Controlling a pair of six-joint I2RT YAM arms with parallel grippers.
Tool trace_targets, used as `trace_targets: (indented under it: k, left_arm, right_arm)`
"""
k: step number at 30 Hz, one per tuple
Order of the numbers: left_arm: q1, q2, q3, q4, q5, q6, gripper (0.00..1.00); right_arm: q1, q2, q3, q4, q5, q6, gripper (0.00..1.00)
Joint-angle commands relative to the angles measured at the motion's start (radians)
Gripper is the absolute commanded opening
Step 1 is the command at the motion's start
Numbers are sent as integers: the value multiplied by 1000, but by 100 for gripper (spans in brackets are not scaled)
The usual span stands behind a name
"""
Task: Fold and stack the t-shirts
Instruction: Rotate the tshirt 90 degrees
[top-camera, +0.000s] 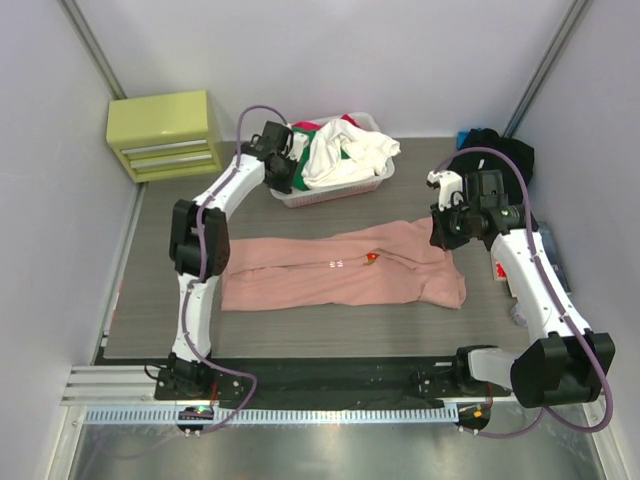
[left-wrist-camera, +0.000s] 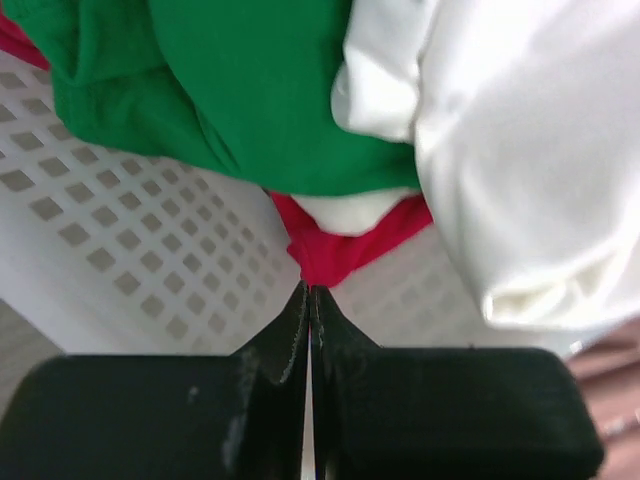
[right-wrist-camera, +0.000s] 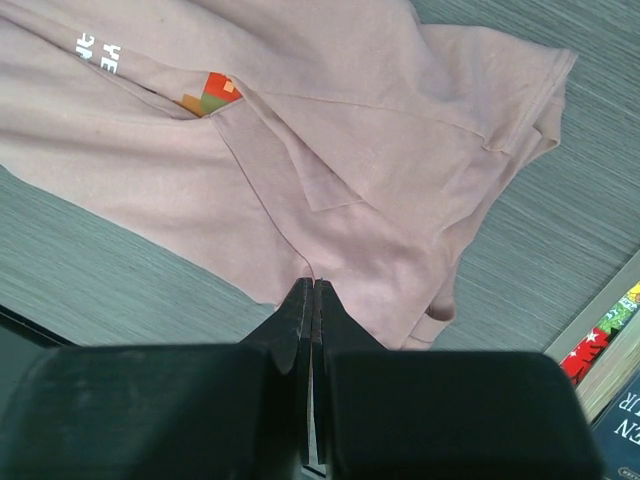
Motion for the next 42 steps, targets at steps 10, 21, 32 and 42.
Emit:
trace_targets:
  k: [10, 21, 32, 42]
  left_arm:
    - [79, -445, -524, 102, -23, 90, 0]
    - [303, -380, -508, 83, 22, 89, 0]
    - [551, -483, -642, 86, 104, 162, 0]
    - [589, -675, -850, 92, 198, 156, 0]
  right_arm:
    - [-3, -77, -20, 10, -73, -5, 1]
    - [-1, -171, -54, -30, -56, -9, 1]
    - [-1, -160, -63, -19, -84, -1, 1]
    - [-3, -145, -51, -7, -84, -5, 1]
